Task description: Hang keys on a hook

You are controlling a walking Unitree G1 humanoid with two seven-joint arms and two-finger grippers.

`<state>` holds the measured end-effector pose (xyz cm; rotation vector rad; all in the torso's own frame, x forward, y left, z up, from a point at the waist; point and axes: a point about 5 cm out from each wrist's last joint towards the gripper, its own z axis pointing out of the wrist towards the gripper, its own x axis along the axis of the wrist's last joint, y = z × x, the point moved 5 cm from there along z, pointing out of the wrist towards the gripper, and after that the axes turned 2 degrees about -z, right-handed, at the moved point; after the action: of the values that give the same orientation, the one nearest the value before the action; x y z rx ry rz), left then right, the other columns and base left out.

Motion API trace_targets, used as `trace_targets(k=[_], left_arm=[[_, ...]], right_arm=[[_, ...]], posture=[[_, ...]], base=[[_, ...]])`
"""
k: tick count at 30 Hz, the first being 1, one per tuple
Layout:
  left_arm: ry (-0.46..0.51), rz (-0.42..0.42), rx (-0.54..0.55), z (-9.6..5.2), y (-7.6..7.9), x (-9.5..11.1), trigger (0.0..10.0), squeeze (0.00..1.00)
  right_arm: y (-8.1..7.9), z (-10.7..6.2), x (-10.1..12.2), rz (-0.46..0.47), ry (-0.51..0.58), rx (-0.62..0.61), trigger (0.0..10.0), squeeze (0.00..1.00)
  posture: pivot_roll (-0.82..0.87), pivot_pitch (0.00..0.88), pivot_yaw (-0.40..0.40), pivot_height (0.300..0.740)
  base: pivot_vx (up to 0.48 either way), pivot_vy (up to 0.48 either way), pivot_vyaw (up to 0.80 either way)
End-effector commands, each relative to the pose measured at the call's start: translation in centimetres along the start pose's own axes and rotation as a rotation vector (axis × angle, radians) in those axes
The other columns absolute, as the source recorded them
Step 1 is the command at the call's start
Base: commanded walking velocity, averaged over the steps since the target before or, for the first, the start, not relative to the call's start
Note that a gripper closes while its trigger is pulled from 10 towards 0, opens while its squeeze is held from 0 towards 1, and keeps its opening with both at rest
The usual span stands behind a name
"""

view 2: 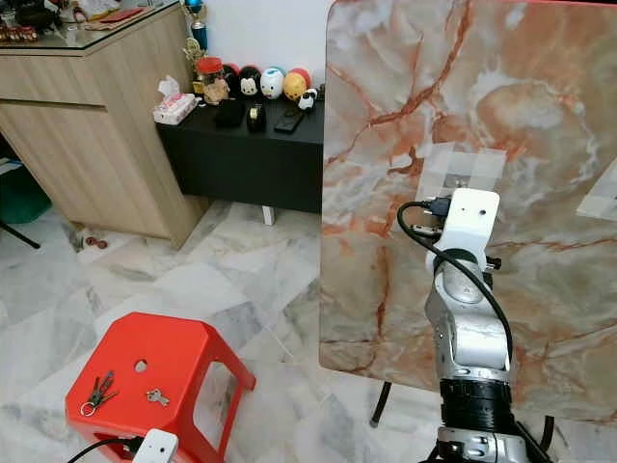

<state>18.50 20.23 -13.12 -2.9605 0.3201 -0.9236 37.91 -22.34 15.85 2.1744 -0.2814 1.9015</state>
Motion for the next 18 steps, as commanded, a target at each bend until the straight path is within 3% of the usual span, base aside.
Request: trace_targets(k=[1, 6, 18], left_arm=[[-0.008, 0.013, 0.003, -0.06, -0.32, -0.15, 10.0, 0.00], [-0.006, 0.014, 0.003, -0.06, -0.22, -0.16, 10.0, 0.00], [-0.001, 0.015, -0.001, -0.12, 0.02, -0.36, 10.0, 0.00]], right_arm=[[0.33, 0.11, 0.47, -0.028, 0.016, -0.010, 10.0, 0.00], [0.94, 0.20, 0.63, -0.078, 0.031, -0.031, 10.0, 0.00], [0.84, 0.11, 0.57, -0.070, 0.034, -0.026, 10.0, 0.00]], posture=[[0.01, 0.000, 0.027, 0.740], [0.01, 0.000, 0.028, 0.740], [0.01, 0.000, 0.028, 0.740]], base=[[0.000, 0.000, 0.00], [0.000, 0.000, 0.00], [0.000, 0.000, 0.00]])
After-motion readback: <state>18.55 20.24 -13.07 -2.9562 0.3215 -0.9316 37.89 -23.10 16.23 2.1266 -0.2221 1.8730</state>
